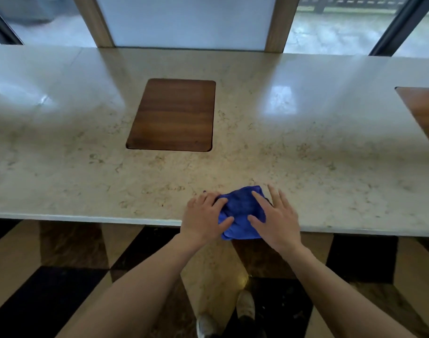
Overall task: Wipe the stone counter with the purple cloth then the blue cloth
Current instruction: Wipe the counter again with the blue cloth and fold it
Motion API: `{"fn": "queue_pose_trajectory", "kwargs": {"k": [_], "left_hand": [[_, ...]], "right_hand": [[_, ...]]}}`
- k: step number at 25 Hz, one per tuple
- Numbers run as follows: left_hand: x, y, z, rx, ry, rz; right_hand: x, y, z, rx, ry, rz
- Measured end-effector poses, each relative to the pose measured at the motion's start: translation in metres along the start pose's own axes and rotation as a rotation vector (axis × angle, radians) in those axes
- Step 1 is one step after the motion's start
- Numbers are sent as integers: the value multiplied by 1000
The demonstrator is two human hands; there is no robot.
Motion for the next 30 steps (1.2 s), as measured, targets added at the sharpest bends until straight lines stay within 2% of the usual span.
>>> {"fn": "queue_pose_trajectory", "kwargs": {"k": [2,5,8,13,17,23,30], "left_hand": [[-9,-1,-3,22,60,-2],[-30,-2,-12,16,93,-12],[-39,-4,-24,19,101,-143],[-47,-7,-53,23,51,-317],[-86,26,-70,-139,-123,-475],[-197,106,-78,-343,-472,-583],[-369,145,-92,-381,-777,-571]], "right_hand": [[-16,-11,-23,2,-81,7],[-15,-18,-43,-55,-102,221],[-14,-20,-51,-38,-156,416],[-27,-15,-82,12,-73,447],[-53,30,-125,-86,-1,588],[-116,135,-205,-419,37,670],[-227,211,-322,-651,-41,610]]}}
Point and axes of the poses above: each hand's wrist, its own z-axis towards the middle knuckle, its own y-axis out of the back of the hand, x = y × z, the point moved 9 cm from there along z, towards the middle knuckle, and after that the axes turned 12 degrees about x, right-handed, at the moved point
